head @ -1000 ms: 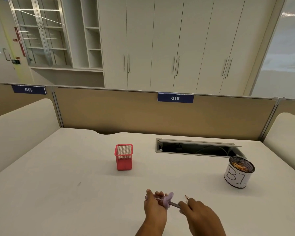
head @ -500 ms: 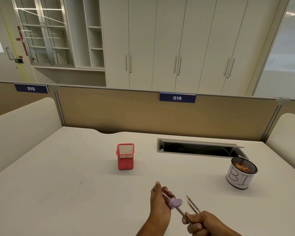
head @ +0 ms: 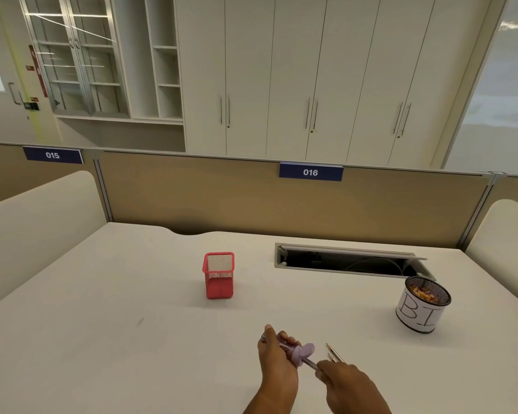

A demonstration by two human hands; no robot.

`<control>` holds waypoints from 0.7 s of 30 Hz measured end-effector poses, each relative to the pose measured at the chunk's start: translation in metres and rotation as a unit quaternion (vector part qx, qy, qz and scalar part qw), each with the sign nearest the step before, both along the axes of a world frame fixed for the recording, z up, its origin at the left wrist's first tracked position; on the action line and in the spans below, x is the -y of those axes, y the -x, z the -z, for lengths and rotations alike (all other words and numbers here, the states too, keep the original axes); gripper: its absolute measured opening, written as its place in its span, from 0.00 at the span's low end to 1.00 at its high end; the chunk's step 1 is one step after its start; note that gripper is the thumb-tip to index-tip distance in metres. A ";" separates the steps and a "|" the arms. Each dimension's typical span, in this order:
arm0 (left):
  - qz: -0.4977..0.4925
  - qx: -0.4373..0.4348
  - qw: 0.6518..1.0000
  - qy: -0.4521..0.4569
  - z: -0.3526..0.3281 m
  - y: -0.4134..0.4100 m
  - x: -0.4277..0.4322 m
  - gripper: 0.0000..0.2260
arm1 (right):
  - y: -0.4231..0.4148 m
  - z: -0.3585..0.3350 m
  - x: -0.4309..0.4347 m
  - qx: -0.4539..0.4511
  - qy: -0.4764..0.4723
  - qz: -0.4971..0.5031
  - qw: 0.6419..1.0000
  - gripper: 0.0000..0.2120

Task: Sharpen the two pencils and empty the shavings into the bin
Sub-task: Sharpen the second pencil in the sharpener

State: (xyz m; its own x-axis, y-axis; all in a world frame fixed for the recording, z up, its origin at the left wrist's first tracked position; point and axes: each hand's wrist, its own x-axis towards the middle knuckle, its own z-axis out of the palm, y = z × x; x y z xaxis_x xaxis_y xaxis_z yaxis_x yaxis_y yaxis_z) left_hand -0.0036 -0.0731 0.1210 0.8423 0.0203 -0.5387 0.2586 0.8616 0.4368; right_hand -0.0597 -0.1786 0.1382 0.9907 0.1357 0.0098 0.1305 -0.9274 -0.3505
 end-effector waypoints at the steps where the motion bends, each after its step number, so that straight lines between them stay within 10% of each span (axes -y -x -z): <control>1: -0.002 0.008 1.000 -0.010 0.001 0.000 0.001 0.14 | -0.011 0.001 0.001 -0.041 -0.098 0.057 0.993 0.10; 3: 0.001 0.023 0.999 -0.027 0.002 -0.001 0.002 0.14 | -0.013 0.000 0.007 -0.201 -0.273 0.096 0.936 0.26; 7: 0.017 0.043 0.998 -0.037 -0.004 0.001 0.003 0.12 | -0.007 -0.005 0.017 -0.415 -0.624 0.194 0.633 0.20; 9: 0.029 0.043 0.998 -0.030 -0.002 0.001 0.002 0.12 | -0.006 -0.005 0.015 -0.426 -0.656 0.205 0.589 0.18; 11: 0.028 0.035 0.999 -0.022 0.003 0.000 0.002 0.13 | -0.006 -0.009 0.013 -0.393 -0.606 0.206 0.661 0.16; 15: 0.002 0.013 1.000 0.002 0.006 0.004 0.003 0.14 | -0.002 -0.010 0.005 -0.159 -0.290 0.123 0.936 0.08; 18: -0.016 0.017 1.000 0.008 0.003 0.006 0.002 0.16 | -0.002 -0.001 0.003 0.010 -0.029 0.022 0.999 0.14; 21: -0.013 0.016 1.000 -0.001 0.004 0.005 0.003 0.16 | -0.008 0.019 0.010 0.131 0.008 -0.022 0.991 0.09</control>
State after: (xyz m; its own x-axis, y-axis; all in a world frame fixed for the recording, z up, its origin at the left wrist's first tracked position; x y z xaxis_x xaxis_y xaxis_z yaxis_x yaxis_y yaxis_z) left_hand -0.0086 -0.0757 0.1168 0.8583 0.0441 -0.5113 0.2216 0.8668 0.4467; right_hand -0.0513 -0.1886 0.1190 0.9473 0.1810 0.2644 0.2560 -0.9238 -0.2848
